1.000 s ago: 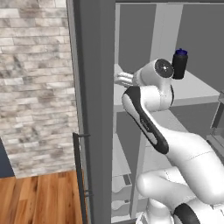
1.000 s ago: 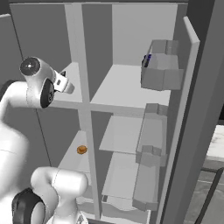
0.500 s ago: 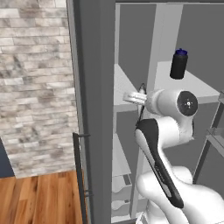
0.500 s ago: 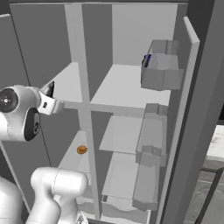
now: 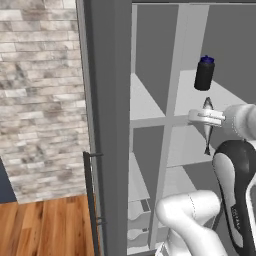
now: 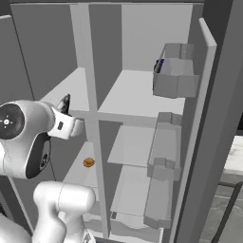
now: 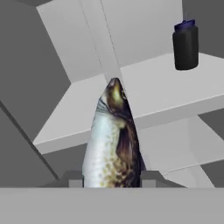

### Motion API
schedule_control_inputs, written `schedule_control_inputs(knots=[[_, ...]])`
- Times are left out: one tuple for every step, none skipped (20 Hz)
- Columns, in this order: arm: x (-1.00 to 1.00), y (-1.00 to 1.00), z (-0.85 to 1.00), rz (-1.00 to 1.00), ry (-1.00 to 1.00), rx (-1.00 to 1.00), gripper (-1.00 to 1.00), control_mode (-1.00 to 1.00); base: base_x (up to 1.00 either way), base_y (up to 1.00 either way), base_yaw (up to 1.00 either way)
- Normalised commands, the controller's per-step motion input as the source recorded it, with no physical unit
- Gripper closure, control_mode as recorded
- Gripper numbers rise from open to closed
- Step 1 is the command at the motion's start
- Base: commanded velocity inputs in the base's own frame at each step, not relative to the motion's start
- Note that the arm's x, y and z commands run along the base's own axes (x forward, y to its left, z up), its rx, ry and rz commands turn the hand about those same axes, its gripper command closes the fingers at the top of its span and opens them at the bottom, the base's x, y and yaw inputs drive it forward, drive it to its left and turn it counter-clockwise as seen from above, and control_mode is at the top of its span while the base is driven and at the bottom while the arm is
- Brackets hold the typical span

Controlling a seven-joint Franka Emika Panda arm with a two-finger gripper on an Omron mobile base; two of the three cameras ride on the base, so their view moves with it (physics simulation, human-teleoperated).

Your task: Pick up the frozen fish from the freezer, place it on any shelf in the fridge, and close the fridge and freezer doors when done.

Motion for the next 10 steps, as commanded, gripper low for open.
schedule_control_inputs(knots=[[-0.4,-1.0,0.3,0.0,0.02,-0.07,1.0,-1.0,0.0,0.0,0.0],[-0.17,-1.0,0.29,0.0,0.05,-0.09,1.0,-1.0,0.0,0.0,0.0],[0.0,-1.0,0.21,0.0,0.07,-0.12,1.0,-1.0,0.0,0.0,0.0],[0.27,-1.0,0.11,0.0,0.07,-0.15,1.0,-1.0,0.0,0.0,0.0],[0.83,-1.0,0.0,0.0,0.03,-0.18,1.0,-1.0,0.0,0.0,0.0],[1.0,-1.0,0.0,0.0,0.01,-0.18,1.0,-1.0,0.0,0.0,0.0],[1.0,-0.97,-0.15,0.05,0.07,-0.13,1.0,-1.0,0.0,0.0,0.0],[1.0,-1.0,-0.1,0.06,0.16,0.0,1.0,-1.0,0.0,0.0,0.0],[1.0,-1.0,-0.22,0.08,0.24,0.0,1.0,-1.0,0.0,0.0,0.0],[1.0,-0.89,-0.21,0.09,0.25,0.0,1.0,-1.0,0.0,0.0,0.0]])
